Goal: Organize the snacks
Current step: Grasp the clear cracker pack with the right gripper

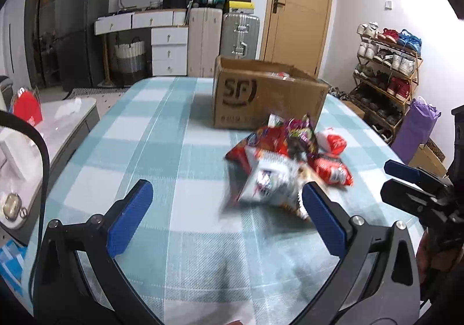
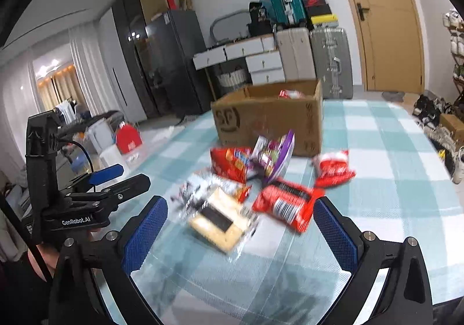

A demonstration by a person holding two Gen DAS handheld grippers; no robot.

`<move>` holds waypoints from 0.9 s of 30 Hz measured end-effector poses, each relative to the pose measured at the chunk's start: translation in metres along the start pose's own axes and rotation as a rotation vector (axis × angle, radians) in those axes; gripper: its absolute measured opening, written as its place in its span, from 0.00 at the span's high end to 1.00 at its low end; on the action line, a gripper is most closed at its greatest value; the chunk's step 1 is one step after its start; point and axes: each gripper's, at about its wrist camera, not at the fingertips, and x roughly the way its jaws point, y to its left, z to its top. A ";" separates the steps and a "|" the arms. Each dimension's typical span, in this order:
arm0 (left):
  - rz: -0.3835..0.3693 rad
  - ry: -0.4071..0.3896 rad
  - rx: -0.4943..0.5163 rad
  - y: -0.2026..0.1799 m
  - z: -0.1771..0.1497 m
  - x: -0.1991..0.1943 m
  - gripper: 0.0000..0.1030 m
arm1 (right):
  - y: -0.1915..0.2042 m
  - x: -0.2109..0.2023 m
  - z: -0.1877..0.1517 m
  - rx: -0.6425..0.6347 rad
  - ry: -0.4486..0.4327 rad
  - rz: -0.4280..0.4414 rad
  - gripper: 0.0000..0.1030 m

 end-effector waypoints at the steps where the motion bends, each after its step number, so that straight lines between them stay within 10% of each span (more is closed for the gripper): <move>1: 0.000 0.005 -0.003 0.002 -0.002 0.003 0.00 | -0.001 0.007 -0.003 0.010 0.015 0.011 0.01; 27: -0.066 0.005 -0.144 0.034 -0.001 0.035 0.00 | 0.025 0.097 0.007 -0.117 0.246 0.090 0.01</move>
